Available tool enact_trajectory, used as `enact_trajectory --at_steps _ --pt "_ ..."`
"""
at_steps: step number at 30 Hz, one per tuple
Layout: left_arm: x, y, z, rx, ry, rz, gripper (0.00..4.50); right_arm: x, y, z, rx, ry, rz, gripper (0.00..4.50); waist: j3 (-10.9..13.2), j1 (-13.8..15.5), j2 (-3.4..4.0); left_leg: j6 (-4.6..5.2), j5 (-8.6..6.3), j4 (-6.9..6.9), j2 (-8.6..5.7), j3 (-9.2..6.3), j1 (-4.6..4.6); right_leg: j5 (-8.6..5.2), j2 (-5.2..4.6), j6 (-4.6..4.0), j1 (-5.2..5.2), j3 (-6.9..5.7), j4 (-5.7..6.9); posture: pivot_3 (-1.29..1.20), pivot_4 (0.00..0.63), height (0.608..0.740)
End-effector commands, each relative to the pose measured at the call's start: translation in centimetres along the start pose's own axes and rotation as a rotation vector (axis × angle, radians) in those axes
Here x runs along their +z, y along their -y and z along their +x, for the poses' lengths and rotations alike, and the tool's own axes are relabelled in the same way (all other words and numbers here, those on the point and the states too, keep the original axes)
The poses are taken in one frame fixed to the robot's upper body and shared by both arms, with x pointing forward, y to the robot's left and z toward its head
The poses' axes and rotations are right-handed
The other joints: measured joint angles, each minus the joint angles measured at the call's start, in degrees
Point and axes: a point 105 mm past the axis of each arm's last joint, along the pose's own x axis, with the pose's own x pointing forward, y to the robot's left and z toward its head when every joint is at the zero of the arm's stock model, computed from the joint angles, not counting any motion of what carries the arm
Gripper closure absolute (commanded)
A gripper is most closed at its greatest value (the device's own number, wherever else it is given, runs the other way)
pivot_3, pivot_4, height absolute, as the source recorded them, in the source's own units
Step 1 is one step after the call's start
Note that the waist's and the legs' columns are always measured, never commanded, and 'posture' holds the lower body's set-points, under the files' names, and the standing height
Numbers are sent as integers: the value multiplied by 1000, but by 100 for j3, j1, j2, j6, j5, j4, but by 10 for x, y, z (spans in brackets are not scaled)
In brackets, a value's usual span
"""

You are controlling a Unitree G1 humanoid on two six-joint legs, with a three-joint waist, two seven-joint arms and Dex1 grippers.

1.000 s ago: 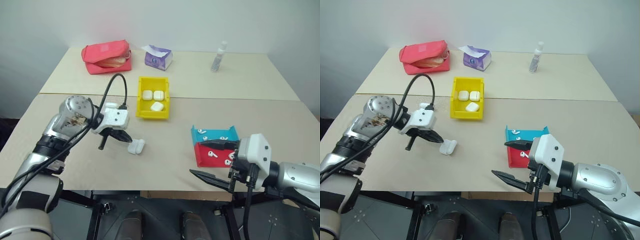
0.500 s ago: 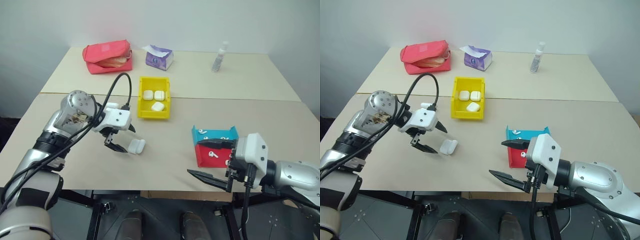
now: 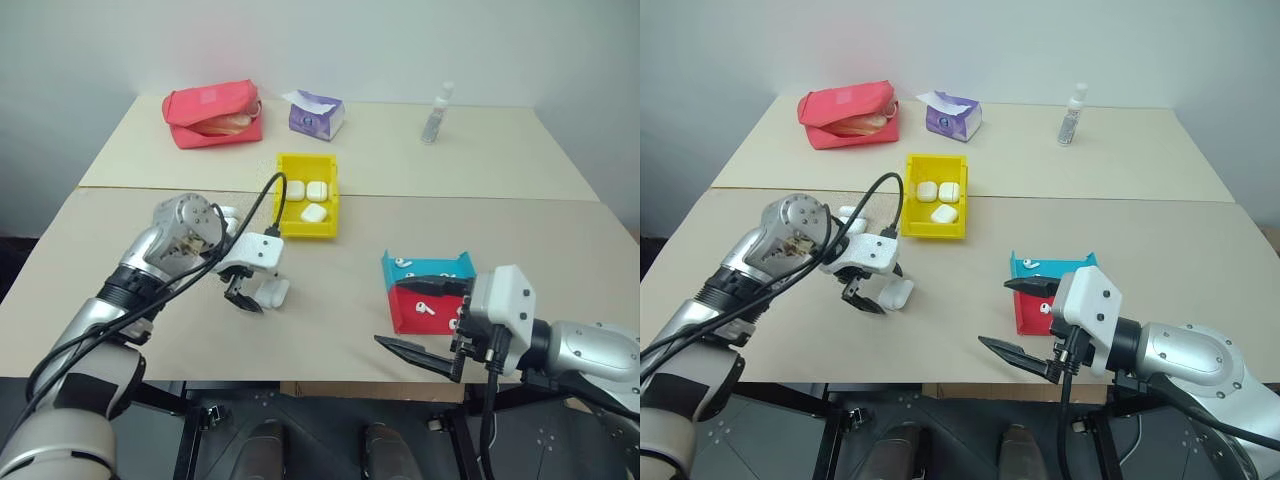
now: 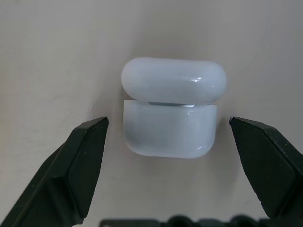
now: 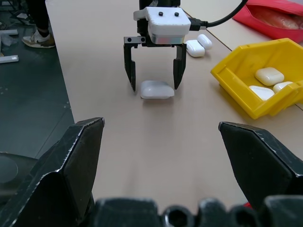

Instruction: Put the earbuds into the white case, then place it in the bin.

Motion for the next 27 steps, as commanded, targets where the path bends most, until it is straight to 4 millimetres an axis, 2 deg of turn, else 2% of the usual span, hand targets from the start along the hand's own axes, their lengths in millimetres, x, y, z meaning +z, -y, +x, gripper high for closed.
enact_trajectory --at_steps 1,4,7,10,11,15,18,20,24,27 --pt "4 -5 -5 24 -1 17 56 8 -2 -1 -3 30 -35 0 0 0 0 0 0 0 0 0 0 0 0 0 0 0 0 0 150 740" --pt "3 -4 -3 17 -3 22 56 7 -3 -1 -1 28 -36 0 0 0 0 0 0 0 0 0 -1 0 0 0 0 0 0 0 150 740" --pt "2 -1 -1 6 -8 34 645 7 -3 -1 0 27 -37 0 0 0 0 0 0 0 0 0 0 0 0 0 0 0 0 0 150 740" --pt "2 2 -1 -12 -7 42 1557 7 -3 -1 0 27 -37 0 0 0 0 0 0 0 0 0 0 0 0 0 0 0 0 0 150 740" --pt "2 3 -2 -12 -5 42 1733 7 -3 -1 0 27 -37 0 0 0 0 0 0 0 0 0 0 0 0 0 0 0 0 0 150 740" --pt "1 3 -3 6 9 34 1732 7 -3 -1 1 27 -35 0 0 0 0 0 0 0 0 0 0 0 0 0 0 0 1 0 150 740" --pt "4 0 -9 62 82 14 1732 7 -3 -1 -1 27 -34 0 0 -10 0 0 0 0 0 0 1 0 0 0 0 1 1 0 150 740" --pt "18 -10 -22 165 250 -9 1732 6 -2 -3 -6 23 -33 0 0 -9 0 0 0 0 1 -2 1 0 0 0 -1 0 1 0 150 740" --pt "51 -34 -60 421 641 -144 1732 4 3 -7 -29 13 -28 0 0 15 0 0 0 12 2 -13 -8 0 0 1 0 -7 4 0 150 740" --pt "71 -37 -81 498 894 -227 1732 3 7 -10 -42 9 -25 0 0 -1 0 4 -3 18 2 -46 -11 2 0 3 6 -10 9 0 150 740"
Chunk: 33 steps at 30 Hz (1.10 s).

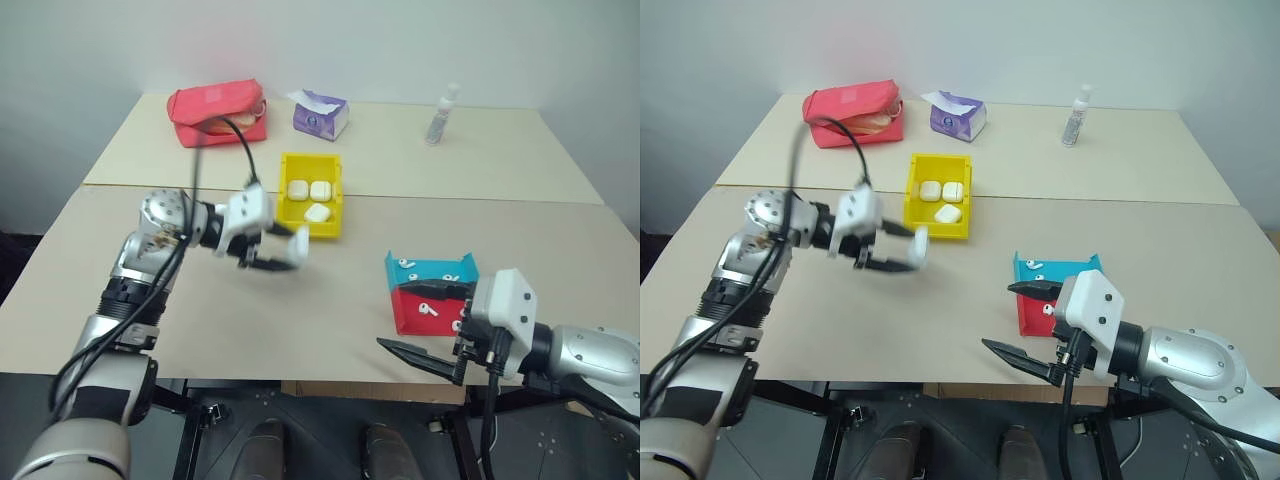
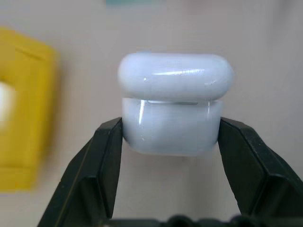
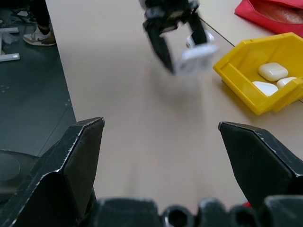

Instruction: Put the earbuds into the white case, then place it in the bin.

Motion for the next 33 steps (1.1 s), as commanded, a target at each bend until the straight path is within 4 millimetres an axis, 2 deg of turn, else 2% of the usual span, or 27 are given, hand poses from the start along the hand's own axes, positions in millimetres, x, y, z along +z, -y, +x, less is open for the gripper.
enact_trajectory --at_steps 1,6,11,13,17,23,26,29,33 --pt "42 -6 -8 119 304 -87 1732 9 8 -7 -30 25 -42 0 0 -8 1 0 0 0 0 -6 2 0 0 0 0 2 2 0 150 740" --pt "79 6 -2 100 627 -256 1732 9 16 -15 -42 3 -42 0 -1 -11 1 0 0 0 -2 -14 8 0 0 0 3 1 0 0 150 740" --pt "117 40 19 -28 837 -209 1732 9 26 -24 -53 -28 -32 0 -1 5 0 0 0 -1 -4 -13 12 0 0 -1 10 4 -7 0 150 740" --pt "126 48 25 -63 879 -202 1732 10 30 -25 -57 -38 -31 0 -1 8 0 0 0 -1 -5 -12 12 0 0 -1 11 3 -14 0 150 740" --pt "124 63 33 -142 862 -195 1732 8 40 -27 -74 -104 -47 0 -6 -31 9 0 0 -11 -4 0 32 -1 0 -4 13 16 -12 0 150 740" --pt "119 62 37 -124 844 -208 1732 -9 48 -28 -80 -314 -50 0 -13 -21 22 0 0 -16 -5 6 38 -3 0 -6 14 20 -13 0 150 740" --pt "117 60 38 -113 840 -211 1732 -13 51 -30 -49 -399 -63 537 -13 -9 22 1 0 -16 -7 7 33 -2 0 -5 12 22 -20 0 150 740" --pt "112 59 39 -96 819 -207 1732 -18 59 -30 -36 -495 -97 1516 -13 -9 22 1 0 -17 -6 8 32 -2 0 -5 10 22 -21 0 150 740" --pt "104 57 40 -57 789 -208 1732 -32 68 -29 2 -634 -129 1516 -14 -18 24 1 0 -18 -5 19 34 -3 0 -6 10 21 -21 0 150 740"
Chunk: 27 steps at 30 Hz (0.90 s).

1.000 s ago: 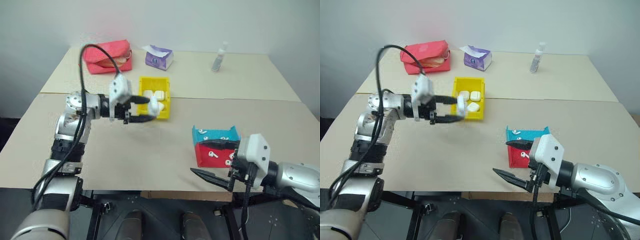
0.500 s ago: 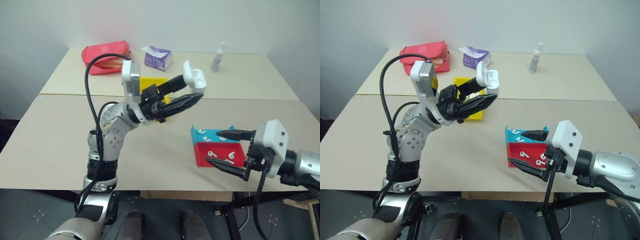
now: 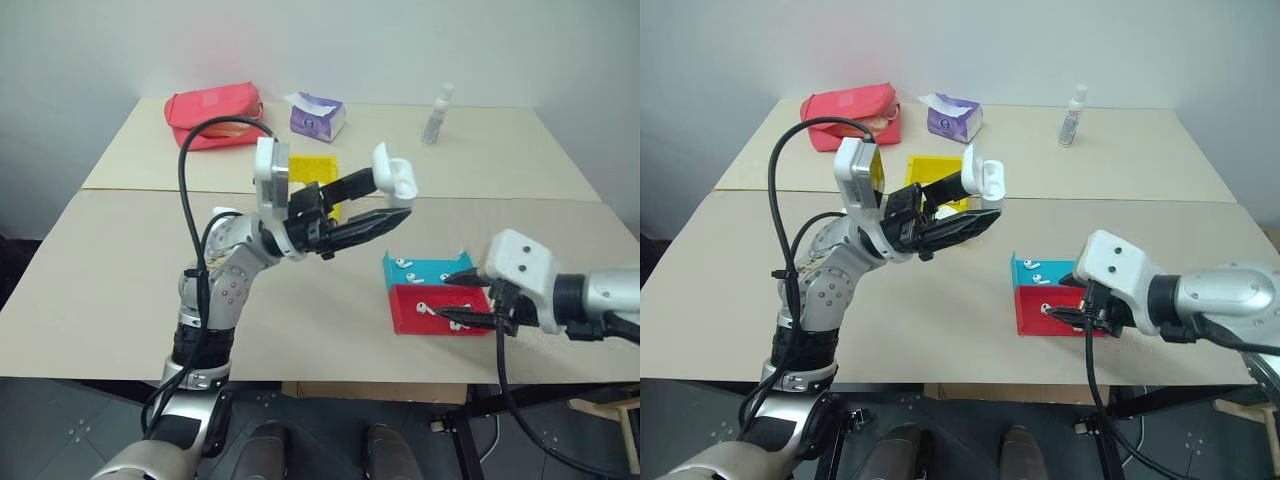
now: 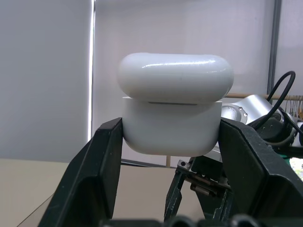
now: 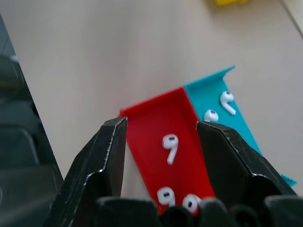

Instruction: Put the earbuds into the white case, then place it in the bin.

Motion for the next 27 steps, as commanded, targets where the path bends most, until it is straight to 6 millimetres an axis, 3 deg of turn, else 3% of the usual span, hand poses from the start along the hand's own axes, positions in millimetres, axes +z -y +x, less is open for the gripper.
enact_trajectory --at_steps 1,14,27 --pt "0 0 -1 20 0 37 1732 -7 7 6 14 -76 -1 1516 0 -8 1 0 0 0 0 3 -2 0 0 0 -1 0 -2 0 150 740" --pt "-2 4 2 59 16 35 1732 -24 24 51 68 -213 61 1516 0 -14 1 0 0 -1 0 3 -7 0 0 0 -9 3 -1 0 150 740" --pt "-1 5 1 79 26 27 1732 -33 23 72 90 -262 108 1516 0 -14 1 -1 0 -1 0 13 -8 0 0 1 -10 3 -1 0 150 740"
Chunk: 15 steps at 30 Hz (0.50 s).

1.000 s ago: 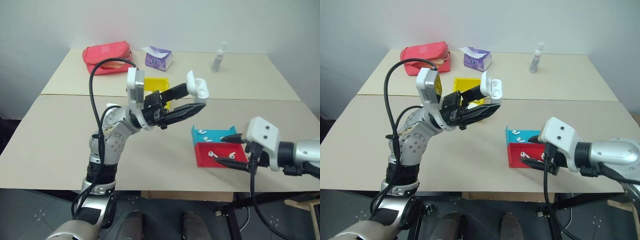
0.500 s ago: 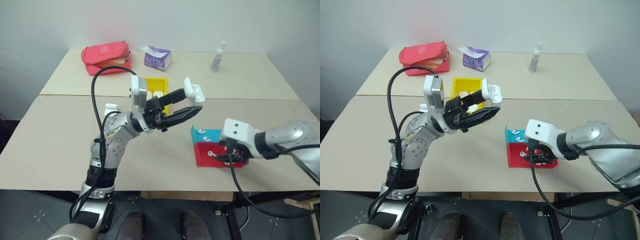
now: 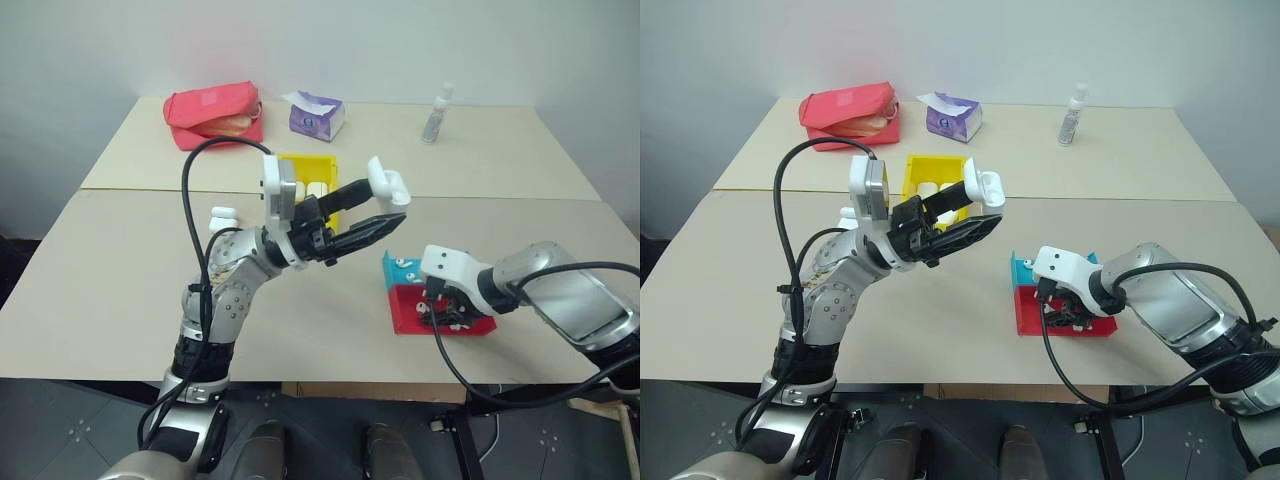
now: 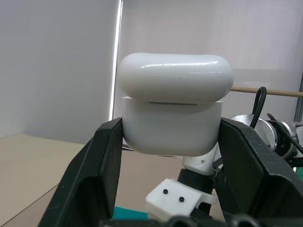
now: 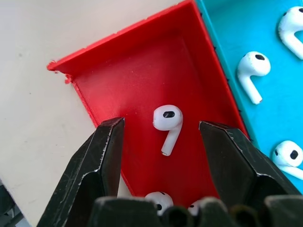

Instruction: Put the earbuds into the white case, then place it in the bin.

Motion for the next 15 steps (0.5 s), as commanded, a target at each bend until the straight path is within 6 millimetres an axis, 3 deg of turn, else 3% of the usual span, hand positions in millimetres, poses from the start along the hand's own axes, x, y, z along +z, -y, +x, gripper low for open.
enact_trajectory --at_steps 1,8,11,15 --pt "12 7 2 -21 43 19 1732 3 4 -1 -25 -1 -13 1516 0 -1 0 0 0 0 0 1 0 0 0 0 0 0 1 0 150 740" --pt "11 8 2 -35 30 25 1732 2 3 6 -28 -15 6 1516 0 -2 0 0 0 0 0 4 0 0 0 0 0 0 0 0 150 740" --pt "11 8 3 -33 31 25 1732 1 1 7 -19 -20 3 2103 0 0 0 0 0 0 -1 5 0 0 0 0 0 -1 -1 0 150 740" --pt "11 8 2 -38 24 24 1732 0 -2 8 -6 -28 -1 3385 0 -4 0 0 0 0 0 6 1 0 0 0 1 -1 1 0 150 740"
